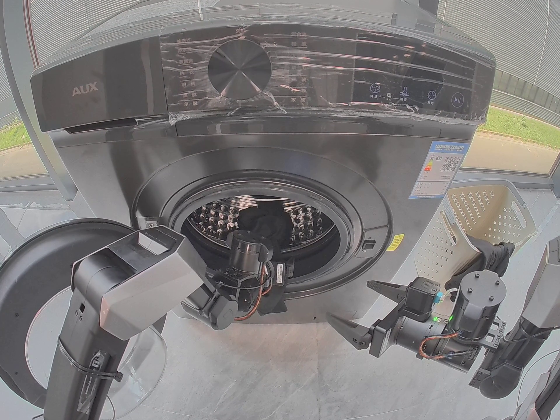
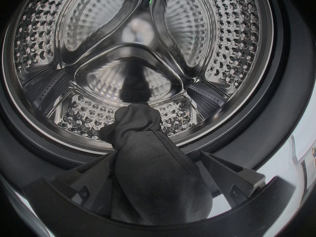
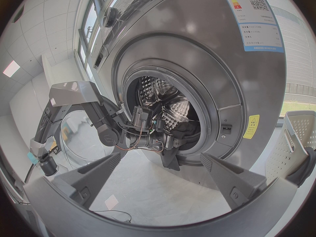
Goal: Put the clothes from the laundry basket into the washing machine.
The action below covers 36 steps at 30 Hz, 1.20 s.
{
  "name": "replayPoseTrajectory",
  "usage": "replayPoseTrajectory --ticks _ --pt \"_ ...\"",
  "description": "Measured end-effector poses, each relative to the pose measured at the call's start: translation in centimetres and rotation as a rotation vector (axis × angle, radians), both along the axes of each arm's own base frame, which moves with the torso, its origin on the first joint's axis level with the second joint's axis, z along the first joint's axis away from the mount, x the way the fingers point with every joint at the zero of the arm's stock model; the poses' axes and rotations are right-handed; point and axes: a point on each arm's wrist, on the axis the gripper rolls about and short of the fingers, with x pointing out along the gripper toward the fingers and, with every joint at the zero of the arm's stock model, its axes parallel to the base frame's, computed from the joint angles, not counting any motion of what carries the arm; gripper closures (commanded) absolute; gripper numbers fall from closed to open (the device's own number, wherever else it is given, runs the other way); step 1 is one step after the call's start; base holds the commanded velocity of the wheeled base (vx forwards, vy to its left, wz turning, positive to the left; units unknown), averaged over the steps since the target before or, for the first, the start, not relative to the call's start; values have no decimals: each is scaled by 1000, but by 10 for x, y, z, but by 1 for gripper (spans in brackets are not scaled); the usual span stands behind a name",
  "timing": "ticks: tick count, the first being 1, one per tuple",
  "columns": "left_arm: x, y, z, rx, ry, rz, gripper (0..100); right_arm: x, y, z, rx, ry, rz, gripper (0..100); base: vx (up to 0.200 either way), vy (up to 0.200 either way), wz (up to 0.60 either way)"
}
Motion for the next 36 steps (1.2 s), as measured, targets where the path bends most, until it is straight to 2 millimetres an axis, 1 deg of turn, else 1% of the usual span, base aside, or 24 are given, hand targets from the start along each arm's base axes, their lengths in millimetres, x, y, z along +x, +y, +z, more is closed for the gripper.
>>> replayPoseTrajectory --ticks 8,13,15,20,23,25,29,30,36 --pt "2 0 -2 -5 0 5 100 0 0 0 1 -1 0 0 0 0 0" --pt "7 0 4 -24 -19 10 100 0 0 0 2 -2 0 0 0 0 0" --pt "12 0 10 -41 -48 20 100 0 0 0 2 -2 0 0 0 0 0" --pt "34 -2 40 -129 -191 69 100 0 0 0 2 -3 0 0 0 0 0" --pt "47 1 56 -176 -273 106 100 1 0 1 2 -3 0 0 0 0 0" --pt "53 4 62 -195 -306 122 100 1 0 1 3 -3 0 0 0 0 0" --pt "59 8 63 -201 -322 138 100 1 1 1 2 -3 0 0 0 0 0" --pt "59 9 62 -203 -325 138 0 1 1 1 3 -3 1 0 0 0 0" --pt "57 9 54 -193 -306 139 0 0 0 0 2 -2 0 0 0 0 0"
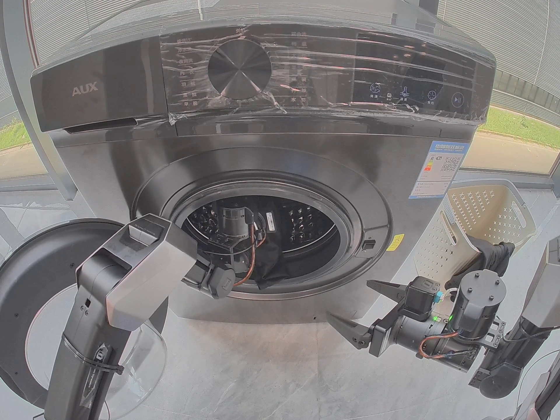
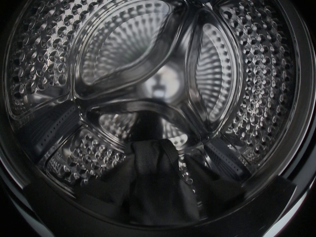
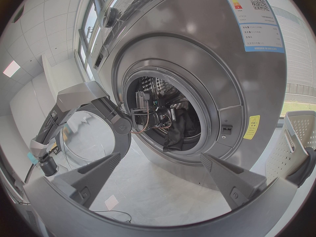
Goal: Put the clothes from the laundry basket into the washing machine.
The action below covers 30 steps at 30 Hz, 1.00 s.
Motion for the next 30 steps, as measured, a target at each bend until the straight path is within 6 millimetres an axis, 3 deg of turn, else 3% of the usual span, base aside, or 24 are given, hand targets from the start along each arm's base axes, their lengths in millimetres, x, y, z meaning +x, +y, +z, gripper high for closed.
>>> replayPoseTrajectory --ticks 10,19,20,30 --pt "-35 -4 -39 118 213 -74 0 0 0 0 -1 1 0 0 0 0 0" --pt "-53 -5 -52 185 293 -114 0 0 0 0 -2 2 -1 0 0 0 0" --pt "-54 -5 -53 189 297 -115 100 0 0 0 -1 1 -1 0 0 0 0" --pt "-51 -6 -54 182 297 -113 100 0 0 0 1 -1 0 0 0 0 0"
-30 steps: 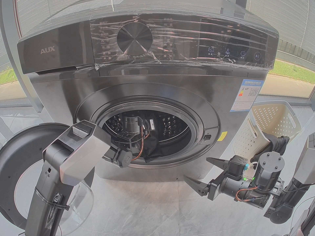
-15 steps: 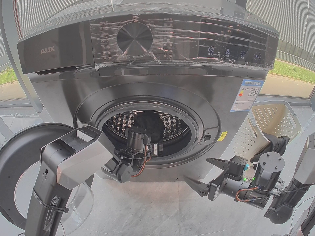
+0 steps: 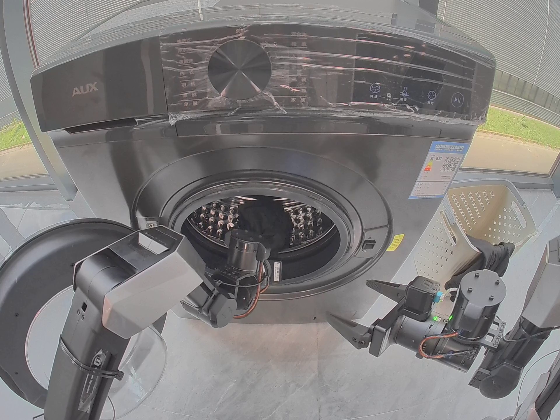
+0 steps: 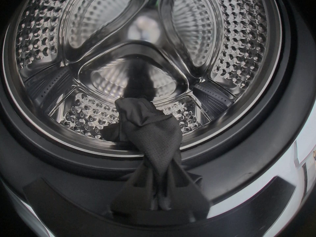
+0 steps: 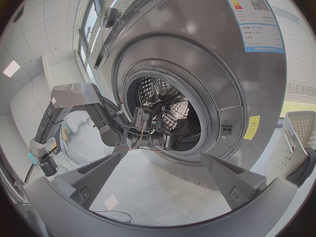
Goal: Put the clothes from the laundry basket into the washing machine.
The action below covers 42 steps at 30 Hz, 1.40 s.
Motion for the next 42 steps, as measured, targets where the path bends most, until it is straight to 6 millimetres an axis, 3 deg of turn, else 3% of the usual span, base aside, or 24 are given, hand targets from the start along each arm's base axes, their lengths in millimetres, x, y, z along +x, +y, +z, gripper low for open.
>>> replayPoseTrajectory --ticks 8,16,22,23,42 --pt "20 -3 22 -80 -103 39 100 0 0 0 0 0 0 0 0 0 0" --pt "51 8 52 -174 -268 126 100 0 0 0 -1 1 0 0 0 0 0" --pt "59 14 54 -184 -294 147 100 0 -1 0 -2 1 -1 0 0 0 0" --pt "60 15 53 -185 -295 149 0 0 0 0 -1 1 -1 0 0 0 0" --pt "49 11 41 -162 -255 133 0 0 0 0 -2 2 -1 0 0 0 0"
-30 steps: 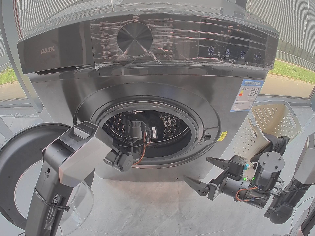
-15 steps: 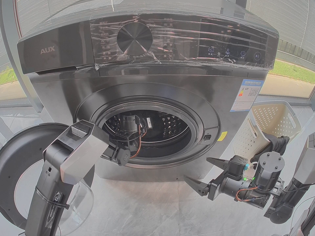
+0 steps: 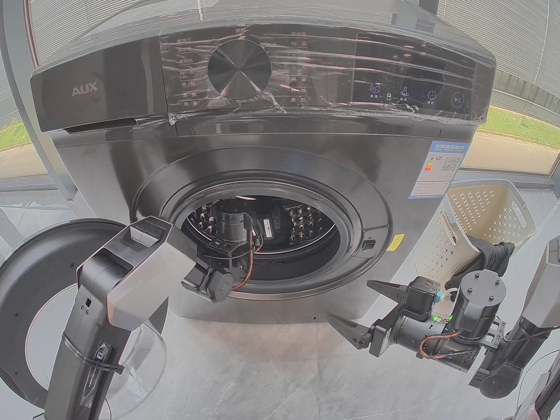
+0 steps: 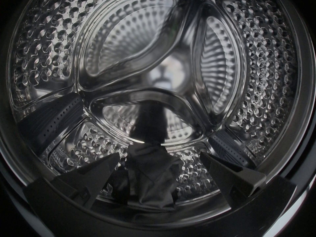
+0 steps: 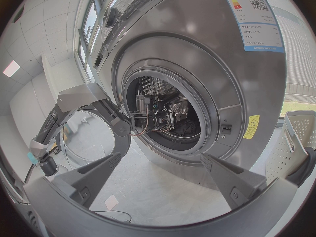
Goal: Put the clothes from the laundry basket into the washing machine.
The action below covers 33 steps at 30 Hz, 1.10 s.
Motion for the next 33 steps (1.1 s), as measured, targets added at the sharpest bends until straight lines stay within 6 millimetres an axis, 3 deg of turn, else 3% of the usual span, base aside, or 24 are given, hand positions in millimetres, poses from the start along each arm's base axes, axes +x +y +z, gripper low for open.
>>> replayPoseTrajectory --ticks 8,19,25,33 --pt "-32 -18 -3 30 53 -64 0 0 0 0 0 0 -3 0 0 0 0" --pt "-109 -36 -2 74 116 -193 0 0 -1 0 -3 2 -5 0 0 0 0" --pt "-155 -19 26 62 96 -230 0 0 -4 0 -7 1 -19 0 0 0 0" --pt "-221 27 68 36 60 -252 0 -1 -16 5 -8 -13 -69 0 0 0 0"
